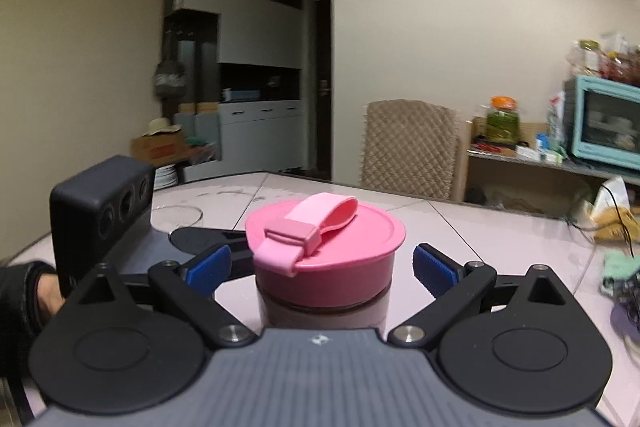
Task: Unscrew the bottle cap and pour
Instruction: 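Open the right gripper, turn back, and regrip the lid, then twist the pink lid again with the right gripper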
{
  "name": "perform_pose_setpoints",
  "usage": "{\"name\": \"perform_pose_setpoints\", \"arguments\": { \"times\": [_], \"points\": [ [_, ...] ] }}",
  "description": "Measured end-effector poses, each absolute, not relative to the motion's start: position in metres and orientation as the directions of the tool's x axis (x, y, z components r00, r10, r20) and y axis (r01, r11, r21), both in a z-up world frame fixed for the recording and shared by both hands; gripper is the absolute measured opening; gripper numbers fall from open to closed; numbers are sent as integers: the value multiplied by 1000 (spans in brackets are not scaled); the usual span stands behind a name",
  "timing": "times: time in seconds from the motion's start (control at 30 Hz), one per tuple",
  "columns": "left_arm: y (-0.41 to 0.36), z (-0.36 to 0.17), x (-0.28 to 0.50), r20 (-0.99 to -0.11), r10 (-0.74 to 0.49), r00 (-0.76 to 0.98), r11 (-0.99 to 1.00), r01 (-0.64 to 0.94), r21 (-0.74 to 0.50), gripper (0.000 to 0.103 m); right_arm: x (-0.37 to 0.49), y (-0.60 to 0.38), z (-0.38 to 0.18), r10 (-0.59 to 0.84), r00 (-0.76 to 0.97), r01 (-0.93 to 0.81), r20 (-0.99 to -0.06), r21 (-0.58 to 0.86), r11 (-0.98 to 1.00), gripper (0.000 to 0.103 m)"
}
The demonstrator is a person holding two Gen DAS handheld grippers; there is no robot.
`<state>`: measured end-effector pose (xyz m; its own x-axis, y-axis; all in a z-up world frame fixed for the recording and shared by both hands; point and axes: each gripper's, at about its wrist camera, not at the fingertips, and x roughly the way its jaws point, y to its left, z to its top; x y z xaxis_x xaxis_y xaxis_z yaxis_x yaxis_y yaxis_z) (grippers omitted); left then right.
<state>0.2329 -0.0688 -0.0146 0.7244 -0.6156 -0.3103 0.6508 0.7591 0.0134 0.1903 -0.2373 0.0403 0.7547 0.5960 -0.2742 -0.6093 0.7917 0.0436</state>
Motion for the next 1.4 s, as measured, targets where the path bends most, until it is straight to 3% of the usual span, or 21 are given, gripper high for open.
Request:
{"name": "perform_pose_setpoints", "arguments": {
  "times": [0.37,0.7,1.13,1.4],
  "points": [
    [-69,-15,233,-310,-616,724,759,651,13,90,190,-215,23,464,847,-462,-257,75,884,98],
    [-69,-15,233,-310,-616,724,759,651,14,90,193,-207,17,448,857,-441,-254,84,893,97],
    [-69,-15,233,-310,-616,724,759,651,13,90,191,-199,21,419,871,-419,-256,60,906,86],
    [-69,-15,234,-310,-616,724,759,651,14,90,195,-209,22,482,836,-486,-261,55,872,85]
  ]
}}
